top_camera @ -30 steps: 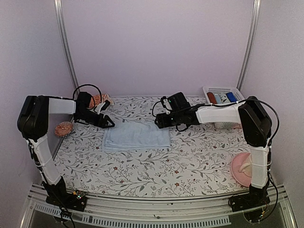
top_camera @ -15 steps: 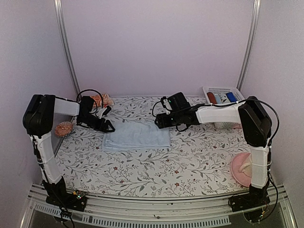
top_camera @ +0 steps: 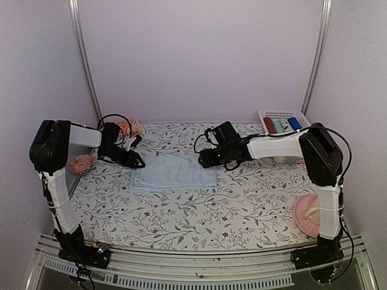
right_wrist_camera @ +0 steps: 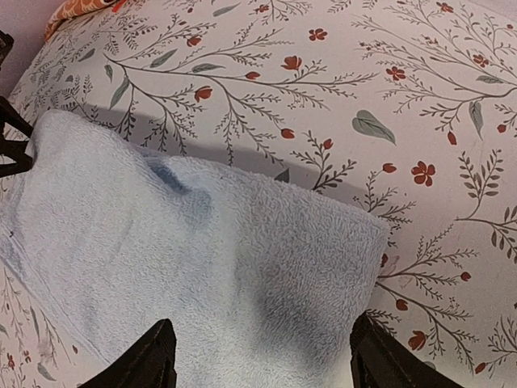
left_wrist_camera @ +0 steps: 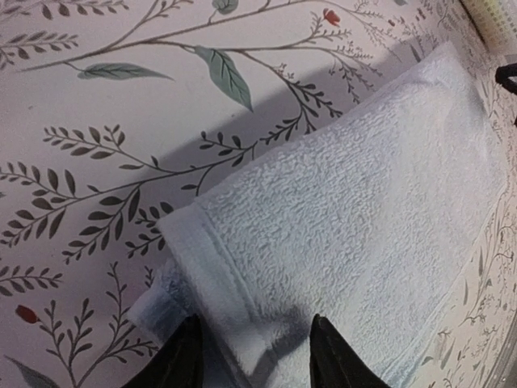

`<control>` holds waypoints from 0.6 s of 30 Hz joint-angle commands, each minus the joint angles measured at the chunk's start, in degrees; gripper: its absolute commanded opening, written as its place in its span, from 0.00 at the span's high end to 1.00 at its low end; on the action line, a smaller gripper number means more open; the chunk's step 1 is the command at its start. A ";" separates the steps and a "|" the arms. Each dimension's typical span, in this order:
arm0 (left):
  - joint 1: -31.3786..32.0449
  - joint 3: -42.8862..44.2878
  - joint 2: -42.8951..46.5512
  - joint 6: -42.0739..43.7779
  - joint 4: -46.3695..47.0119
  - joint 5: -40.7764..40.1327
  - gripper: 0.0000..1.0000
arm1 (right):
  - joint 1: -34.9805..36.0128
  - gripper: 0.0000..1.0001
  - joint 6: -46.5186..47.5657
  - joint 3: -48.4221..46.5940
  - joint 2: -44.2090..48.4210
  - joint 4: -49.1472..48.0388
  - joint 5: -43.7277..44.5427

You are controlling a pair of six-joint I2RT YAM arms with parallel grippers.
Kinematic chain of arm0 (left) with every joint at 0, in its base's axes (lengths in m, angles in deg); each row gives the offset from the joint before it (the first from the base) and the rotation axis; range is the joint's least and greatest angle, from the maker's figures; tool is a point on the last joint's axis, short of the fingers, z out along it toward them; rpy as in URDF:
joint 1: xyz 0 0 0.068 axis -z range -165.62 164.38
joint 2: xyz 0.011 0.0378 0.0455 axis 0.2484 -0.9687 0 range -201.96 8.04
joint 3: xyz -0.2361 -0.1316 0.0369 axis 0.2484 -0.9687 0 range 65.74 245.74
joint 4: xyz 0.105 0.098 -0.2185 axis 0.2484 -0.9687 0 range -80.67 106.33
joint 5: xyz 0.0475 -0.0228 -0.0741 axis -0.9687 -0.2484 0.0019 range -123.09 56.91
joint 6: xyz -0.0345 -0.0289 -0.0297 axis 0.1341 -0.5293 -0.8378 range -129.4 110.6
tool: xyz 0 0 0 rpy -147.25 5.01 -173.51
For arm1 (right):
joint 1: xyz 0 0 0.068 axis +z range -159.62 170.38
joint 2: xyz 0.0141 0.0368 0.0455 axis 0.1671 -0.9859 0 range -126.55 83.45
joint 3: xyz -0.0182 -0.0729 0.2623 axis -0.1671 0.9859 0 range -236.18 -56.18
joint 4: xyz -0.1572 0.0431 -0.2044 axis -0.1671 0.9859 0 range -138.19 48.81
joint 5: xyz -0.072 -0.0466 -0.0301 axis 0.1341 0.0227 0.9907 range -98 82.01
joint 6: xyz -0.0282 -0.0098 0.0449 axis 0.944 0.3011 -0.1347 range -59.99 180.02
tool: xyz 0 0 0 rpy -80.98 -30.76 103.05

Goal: Roll the towels
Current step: Smooth out the towel at the center of the board.

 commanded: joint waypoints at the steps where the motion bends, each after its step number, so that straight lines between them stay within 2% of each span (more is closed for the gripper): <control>1: 0.47 0.10 0.62 -0.26 0.44 0.36 0.55 | -0.37 0.25 -0.05 -1.34 -1.05 0.68 0.72; 4: 0.48 -0.12 1.29 -0.24 0.70 0.58 0.57 | -0.38 0.25 -0.07 -1.44 -1.11 0.74 0.72; 7: 0.48 -0.13 1.61 -0.11 0.58 1.19 0.68 | -0.35 0.26 0.00 -1.54 -1.23 0.82 0.72; 15: 0.48 -0.43 4.55 0.26 0.62 0.79 0.70 | -0.38 0.26 0.08 -2.13 -1.85 1.54 1.41; 18: 0.47 -0.76 5.25 0.23 0.87 0.92 0.81 | -0.38 0.26 0.10 -2.69 -2.23 2.28 2.03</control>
